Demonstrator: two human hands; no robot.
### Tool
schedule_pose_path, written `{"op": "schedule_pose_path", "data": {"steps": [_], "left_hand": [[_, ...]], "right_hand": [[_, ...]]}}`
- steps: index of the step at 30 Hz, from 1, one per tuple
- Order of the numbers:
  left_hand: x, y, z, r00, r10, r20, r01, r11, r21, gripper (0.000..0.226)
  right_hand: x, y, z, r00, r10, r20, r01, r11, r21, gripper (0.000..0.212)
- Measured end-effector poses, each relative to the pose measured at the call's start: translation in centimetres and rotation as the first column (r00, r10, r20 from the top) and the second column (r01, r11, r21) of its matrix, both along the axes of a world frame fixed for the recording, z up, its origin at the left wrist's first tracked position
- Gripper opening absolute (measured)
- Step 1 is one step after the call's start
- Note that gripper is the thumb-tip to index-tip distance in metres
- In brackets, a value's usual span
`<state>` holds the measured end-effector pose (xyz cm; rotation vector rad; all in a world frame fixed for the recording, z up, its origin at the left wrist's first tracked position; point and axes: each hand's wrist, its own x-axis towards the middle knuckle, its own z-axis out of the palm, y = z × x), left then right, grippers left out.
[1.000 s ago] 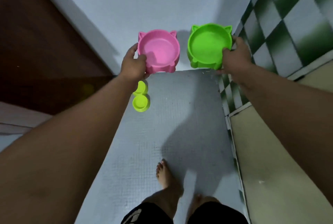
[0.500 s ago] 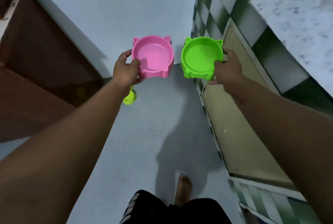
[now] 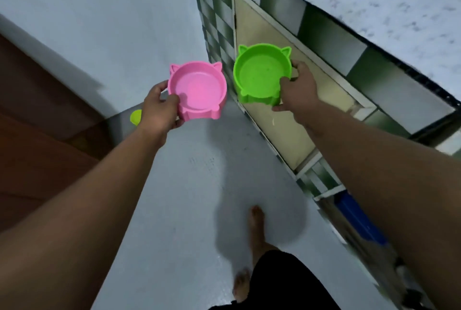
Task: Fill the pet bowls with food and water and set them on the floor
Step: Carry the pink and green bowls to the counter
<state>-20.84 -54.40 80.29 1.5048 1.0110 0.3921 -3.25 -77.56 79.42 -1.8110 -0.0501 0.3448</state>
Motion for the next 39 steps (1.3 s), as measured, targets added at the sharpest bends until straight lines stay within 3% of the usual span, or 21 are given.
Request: {"op": "schedule_pose_path", "data": {"steps": [6,12,15,23,33,39], "left_hand": [[-2.3,-9.9,-0.8,0.991,-0.136,-0.003,0.135,0.989,-0.052,0.039],[-3.5,-18.9,-1.9,0.961,-0.271,-0.048,0.269,0.963,-0.029,0.045],[-4.1,-24.1,-1.7,0.941,-0.327,-0.083,0.328,0.945,0.001,0.047],[-2.5,-44.2,-1.7,0.901,-0.433,-0.015,0.432,0.900,-0.064,0.046],[3.0,-66.2,-3.0,0.725,-0.687,-0.045,0.684,0.727,-0.064,0.044],[8.0,-75.6,-5.0,0.620,-0.774,-0.126,0.775,0.630,-0.049,0.046]], "right_hand": [[-6.2,-11.8,0.2,0.993,-0.108,-0.040,0.108,0.994,-0.025,0.051],[-11.3,-23.4,-2.7,0.984,-0.163,0.072,0.173,0.972,-0.162,0.051],[-13.1,-29.6,-3.3,0.971,-0.238,0.025,0.239,0.963,-0.122,0.050],[-15.9,-49.9,-1.6,0.928,-0.372,0.022,0.371,0.916,-0.153,0.046],[-19.2,-71.4,-1.9,0.773,-0.634,-0.017,0.621,0.762,-0.184,0.046],[-19.8,-80.5,-4.3,0.608,-0.794,0.008,0.763,0.581,-0.282,0.050]]}}
